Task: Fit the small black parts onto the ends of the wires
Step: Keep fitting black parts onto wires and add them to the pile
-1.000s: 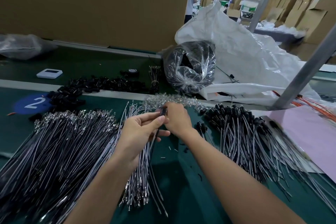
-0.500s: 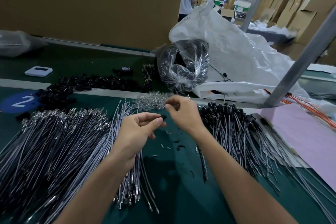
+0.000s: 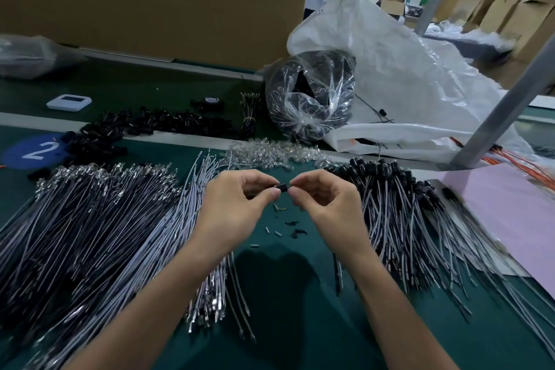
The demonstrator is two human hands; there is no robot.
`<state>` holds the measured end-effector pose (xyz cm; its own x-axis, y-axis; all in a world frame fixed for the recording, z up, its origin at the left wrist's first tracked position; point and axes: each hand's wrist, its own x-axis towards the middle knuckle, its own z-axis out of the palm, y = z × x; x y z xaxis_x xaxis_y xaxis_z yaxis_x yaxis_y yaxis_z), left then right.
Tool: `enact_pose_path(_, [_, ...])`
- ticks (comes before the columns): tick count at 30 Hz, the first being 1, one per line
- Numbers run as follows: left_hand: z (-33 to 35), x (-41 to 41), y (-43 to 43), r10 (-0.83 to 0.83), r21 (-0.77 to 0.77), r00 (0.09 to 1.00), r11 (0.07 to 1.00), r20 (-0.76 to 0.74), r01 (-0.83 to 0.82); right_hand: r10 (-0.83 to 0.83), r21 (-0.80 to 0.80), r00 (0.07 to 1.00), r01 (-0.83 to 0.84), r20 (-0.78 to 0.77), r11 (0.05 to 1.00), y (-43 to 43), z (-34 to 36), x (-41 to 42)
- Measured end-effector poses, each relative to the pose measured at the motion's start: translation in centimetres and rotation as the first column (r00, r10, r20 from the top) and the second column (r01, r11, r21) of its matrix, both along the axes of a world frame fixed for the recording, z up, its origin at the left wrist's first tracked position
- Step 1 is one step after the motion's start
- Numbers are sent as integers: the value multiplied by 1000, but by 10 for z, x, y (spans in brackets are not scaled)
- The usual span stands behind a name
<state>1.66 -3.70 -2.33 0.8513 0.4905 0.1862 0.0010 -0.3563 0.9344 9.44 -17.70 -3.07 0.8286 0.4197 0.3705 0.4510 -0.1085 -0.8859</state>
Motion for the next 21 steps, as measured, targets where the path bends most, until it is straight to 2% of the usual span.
enact_pose_path(5, [-5,-3,-6,18,41,996,999,85,-21,-65,-4,983,66,170,998,-3,-5,-3])
enact_pose_path(7, [-6,-5,-5,4,61,995,998,104,-10,-39,12,990,38,138,999,-3,-4,-2])
enact_pose_path(14, [-5,-8,-4,-54,81,988,996,147,42,126,186,984,-101,-127,977,-6,0,-1])
enact_pose_path(21, [-8,-9,-6,-66,103,980,994,189,47,150,185,976,-119,-161,975,-8,-1,-2])
